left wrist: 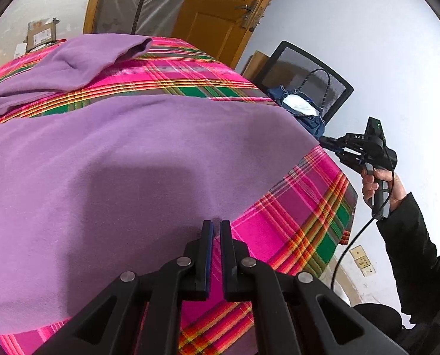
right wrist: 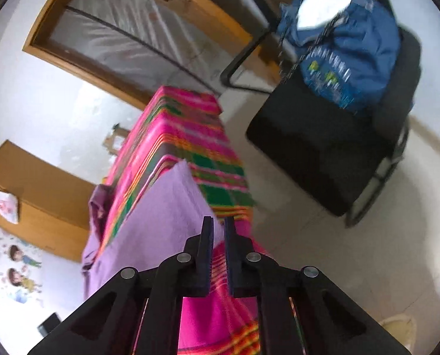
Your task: Fold clothes
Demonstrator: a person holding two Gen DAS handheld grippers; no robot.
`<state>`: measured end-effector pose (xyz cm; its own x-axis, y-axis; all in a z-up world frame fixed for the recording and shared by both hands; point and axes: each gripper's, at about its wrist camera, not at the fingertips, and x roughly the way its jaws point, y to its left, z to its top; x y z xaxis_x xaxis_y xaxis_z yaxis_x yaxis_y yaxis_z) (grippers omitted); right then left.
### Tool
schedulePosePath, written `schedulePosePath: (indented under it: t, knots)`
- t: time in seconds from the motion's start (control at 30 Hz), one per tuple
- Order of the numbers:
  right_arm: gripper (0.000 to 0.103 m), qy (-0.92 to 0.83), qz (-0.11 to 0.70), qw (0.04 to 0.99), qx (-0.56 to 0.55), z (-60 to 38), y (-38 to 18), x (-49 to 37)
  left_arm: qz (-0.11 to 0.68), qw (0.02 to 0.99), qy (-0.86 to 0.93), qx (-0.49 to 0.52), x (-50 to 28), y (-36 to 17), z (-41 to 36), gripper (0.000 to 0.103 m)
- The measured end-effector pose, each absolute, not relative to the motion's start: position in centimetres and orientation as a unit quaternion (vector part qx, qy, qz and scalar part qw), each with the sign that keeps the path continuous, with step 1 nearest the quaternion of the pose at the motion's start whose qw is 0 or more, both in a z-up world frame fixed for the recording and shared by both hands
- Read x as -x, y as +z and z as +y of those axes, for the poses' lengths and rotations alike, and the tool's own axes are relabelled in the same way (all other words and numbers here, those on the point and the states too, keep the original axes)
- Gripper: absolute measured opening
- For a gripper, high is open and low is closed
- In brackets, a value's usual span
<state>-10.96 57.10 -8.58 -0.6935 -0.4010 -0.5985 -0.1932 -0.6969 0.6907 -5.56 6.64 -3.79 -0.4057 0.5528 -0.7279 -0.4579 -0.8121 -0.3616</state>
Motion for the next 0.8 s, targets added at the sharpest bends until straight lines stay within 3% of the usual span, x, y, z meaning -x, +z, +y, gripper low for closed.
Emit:
schedulePosePath:
  t: [0.17, 0.33, 0.63, 0.8]
  knots:
    - [0.033, -0.878, -0.323, 0.090, -0.341, 53.9, -4.5, 9.8, -0.072, 0.289, 0.850, 0.436, 5.2, -2.8, 5.1, 0.003]
    - [0.040, -0.905, -0.192, 0.159, -0.344, 44.9, -1.6, 9.9, -0.090, 0.246, 0.860, 0.439, 6.0, -3.2, 2.7, 0.003]
    - [0.040, -0.890, -0.014, 0.225, -0.397, 31.3, -4.3, 10.3, -0.081, 0.248, 0.859, 0.441, 4.6, -3.6, 1.9, 0.003]
    - [0.040, -0.884, 0.037, 0.235, -0.403, 28.6, -5.3, 9.8, -0.101, 0.204, 0.879, 0.419, 4.8, -2.7, -1.7, 0.003]
